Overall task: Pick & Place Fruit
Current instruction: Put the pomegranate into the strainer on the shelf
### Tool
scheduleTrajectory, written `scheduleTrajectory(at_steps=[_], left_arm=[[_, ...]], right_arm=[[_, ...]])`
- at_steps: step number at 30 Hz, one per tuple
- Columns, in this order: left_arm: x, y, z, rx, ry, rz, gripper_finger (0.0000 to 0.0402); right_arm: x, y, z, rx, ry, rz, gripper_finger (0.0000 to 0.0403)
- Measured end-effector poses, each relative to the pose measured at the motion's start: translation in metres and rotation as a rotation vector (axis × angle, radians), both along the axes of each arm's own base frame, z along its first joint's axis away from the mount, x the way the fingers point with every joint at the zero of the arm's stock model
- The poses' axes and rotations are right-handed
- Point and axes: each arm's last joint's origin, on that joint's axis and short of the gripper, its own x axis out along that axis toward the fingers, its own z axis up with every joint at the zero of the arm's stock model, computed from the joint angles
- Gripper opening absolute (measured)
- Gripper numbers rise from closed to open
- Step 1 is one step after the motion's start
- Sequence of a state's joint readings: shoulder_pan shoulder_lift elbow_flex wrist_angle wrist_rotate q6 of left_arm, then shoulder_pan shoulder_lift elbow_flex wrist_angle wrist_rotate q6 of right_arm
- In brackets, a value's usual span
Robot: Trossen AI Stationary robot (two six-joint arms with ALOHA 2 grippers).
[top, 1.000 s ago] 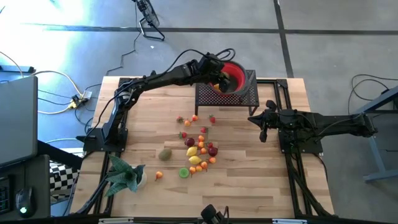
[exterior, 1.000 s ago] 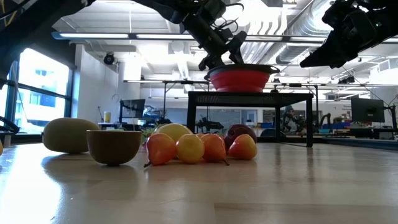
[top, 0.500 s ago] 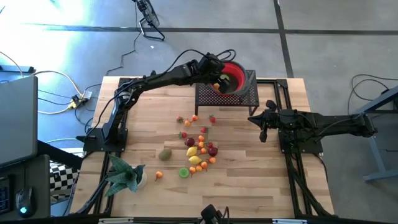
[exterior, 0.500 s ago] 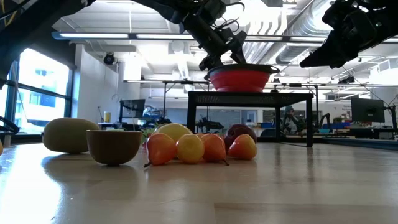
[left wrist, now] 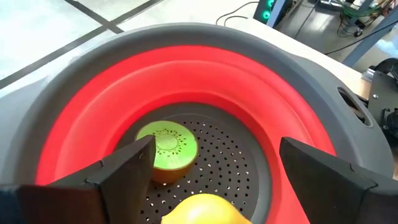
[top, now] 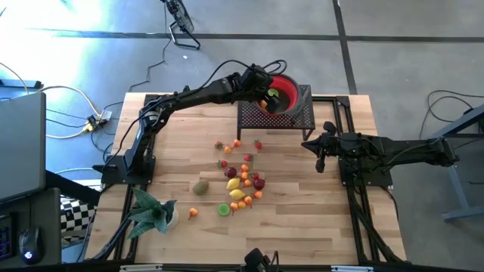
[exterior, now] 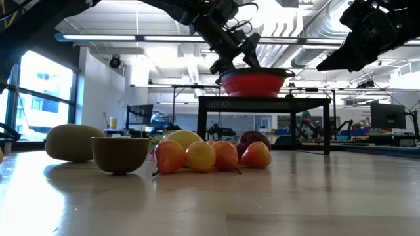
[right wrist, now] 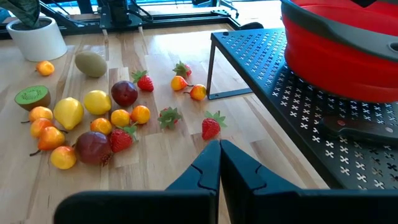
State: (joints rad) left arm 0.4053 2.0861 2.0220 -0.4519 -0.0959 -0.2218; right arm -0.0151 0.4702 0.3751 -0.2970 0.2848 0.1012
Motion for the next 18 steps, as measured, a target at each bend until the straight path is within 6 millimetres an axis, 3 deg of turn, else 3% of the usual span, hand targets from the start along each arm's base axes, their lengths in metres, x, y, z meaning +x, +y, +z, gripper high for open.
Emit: scheduleTrajectory(at_steps=[18], left_arm=[[0.0025, 0.0003, 0.0043, 0.019, -0.05, 0.001, 0.0337]], right_arm=[[0.0, 0.0, -0.0001, 0.006, -0.002, -0.003, 0.0003]])
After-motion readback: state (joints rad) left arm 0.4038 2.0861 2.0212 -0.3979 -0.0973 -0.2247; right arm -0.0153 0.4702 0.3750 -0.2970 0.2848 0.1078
